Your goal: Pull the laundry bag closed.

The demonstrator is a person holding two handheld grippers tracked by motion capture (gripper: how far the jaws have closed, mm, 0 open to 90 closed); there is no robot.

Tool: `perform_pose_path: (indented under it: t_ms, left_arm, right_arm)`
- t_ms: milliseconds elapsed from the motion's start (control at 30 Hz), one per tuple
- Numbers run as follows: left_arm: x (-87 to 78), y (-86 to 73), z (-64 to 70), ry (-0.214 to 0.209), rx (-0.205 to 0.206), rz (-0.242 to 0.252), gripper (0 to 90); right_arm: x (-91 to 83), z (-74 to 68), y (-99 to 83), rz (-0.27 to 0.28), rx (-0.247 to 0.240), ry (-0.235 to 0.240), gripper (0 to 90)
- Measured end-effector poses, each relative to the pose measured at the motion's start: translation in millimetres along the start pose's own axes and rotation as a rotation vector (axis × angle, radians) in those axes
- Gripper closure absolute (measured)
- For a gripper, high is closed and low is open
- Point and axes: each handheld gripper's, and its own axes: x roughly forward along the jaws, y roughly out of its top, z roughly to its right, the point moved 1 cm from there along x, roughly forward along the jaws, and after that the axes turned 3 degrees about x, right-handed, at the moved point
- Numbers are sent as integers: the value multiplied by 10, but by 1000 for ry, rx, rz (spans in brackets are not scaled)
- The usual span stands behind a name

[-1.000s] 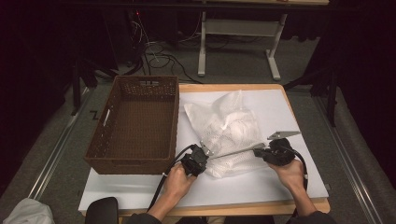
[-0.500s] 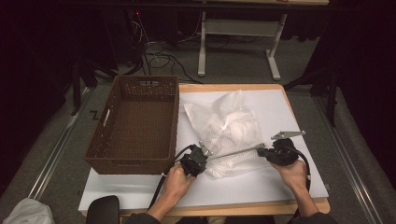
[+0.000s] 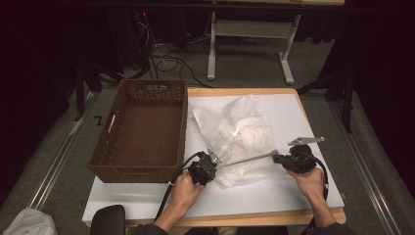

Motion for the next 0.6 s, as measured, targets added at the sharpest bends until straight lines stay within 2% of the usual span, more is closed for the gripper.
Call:
perform_pose_path:
  t_ms: [600]
  left_arm:
    - [0,-4,-4,-3,-3,3,847]
  right_arm:
    - [-34,150,-27,12,54,-15,871]
